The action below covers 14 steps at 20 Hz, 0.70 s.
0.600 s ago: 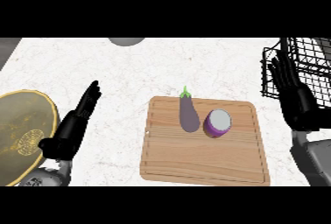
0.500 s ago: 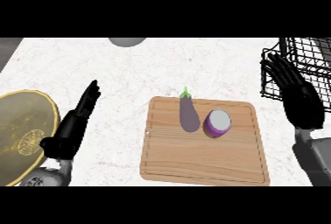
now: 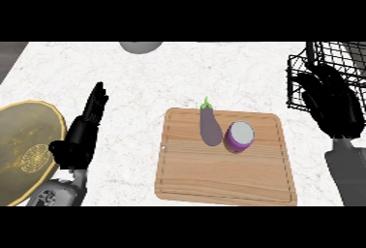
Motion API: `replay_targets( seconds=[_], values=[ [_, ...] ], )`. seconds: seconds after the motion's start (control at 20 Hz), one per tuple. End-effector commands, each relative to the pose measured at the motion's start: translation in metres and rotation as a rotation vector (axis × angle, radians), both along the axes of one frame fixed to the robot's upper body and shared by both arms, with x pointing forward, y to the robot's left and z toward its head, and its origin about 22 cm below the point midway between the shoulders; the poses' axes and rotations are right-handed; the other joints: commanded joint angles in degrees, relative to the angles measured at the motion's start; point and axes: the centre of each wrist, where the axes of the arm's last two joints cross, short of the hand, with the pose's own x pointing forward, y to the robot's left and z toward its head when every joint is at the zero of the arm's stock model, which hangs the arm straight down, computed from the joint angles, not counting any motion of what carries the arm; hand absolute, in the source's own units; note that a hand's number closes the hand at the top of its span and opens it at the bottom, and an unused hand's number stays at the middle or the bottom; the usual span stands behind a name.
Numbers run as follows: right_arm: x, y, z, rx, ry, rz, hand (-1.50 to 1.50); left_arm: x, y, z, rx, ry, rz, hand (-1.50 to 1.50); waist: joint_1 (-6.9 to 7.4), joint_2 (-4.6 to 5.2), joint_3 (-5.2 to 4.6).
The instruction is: Pick the can from the cutting board and place it in the tiered basket
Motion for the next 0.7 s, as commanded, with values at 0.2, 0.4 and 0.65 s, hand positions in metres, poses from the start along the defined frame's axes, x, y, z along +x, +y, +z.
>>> replay_targets(
  seconds=[0.2,0.4,0.65],
  values=[
    [-0.04,-0.072,-0.02,0.032,-0.126,0.31,-1.5,-0.012,-0.017,-0.01,-0.011,0.017,0.026,0.0,0.02,-0.08,-0.24],
    [-0.04,-0.114,0.067,-0.379,-0.143,0.316,-1.5,-0.003,-0.007,-0.004,0.004,0.022,0.045,0.0,-0.86,-0.39,-0.37],
    [-0.047,-0.107,0.146,-0.89,-0.197,0.363,-1.5,0.001,-0.016,-0.002,-0.005,0.028,0.057,0.0,-1.8,-0.77,-0.43]
  ],
)
